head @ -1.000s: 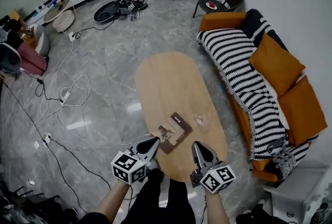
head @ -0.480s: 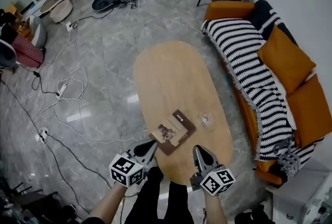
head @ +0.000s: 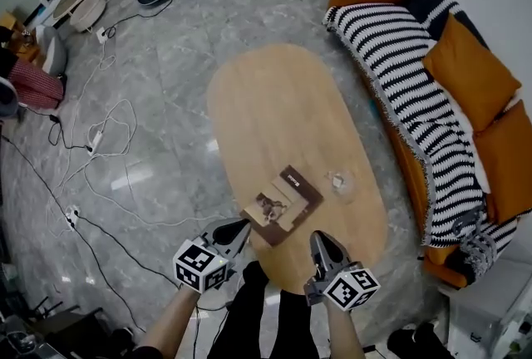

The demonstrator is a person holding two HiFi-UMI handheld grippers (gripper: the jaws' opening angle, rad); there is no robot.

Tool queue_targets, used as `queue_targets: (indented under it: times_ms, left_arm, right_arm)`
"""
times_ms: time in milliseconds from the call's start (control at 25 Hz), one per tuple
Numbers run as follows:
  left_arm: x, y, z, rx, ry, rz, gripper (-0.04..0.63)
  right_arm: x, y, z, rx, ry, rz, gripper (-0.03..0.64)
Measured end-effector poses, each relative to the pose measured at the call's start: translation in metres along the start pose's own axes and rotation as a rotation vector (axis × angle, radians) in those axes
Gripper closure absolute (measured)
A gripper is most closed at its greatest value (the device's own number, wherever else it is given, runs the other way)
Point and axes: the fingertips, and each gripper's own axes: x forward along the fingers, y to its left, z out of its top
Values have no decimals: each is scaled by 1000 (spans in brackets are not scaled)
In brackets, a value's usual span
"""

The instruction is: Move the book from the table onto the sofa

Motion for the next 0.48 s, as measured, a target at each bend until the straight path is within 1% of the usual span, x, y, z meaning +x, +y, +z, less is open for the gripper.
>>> queue_targets:
  times_ms: [480]
  left_arm:
    - [85, 62, -70, 89, 196, -78, 577]
  right_arm:
    - [50, -77, -92, 182, 91, -104, 591]
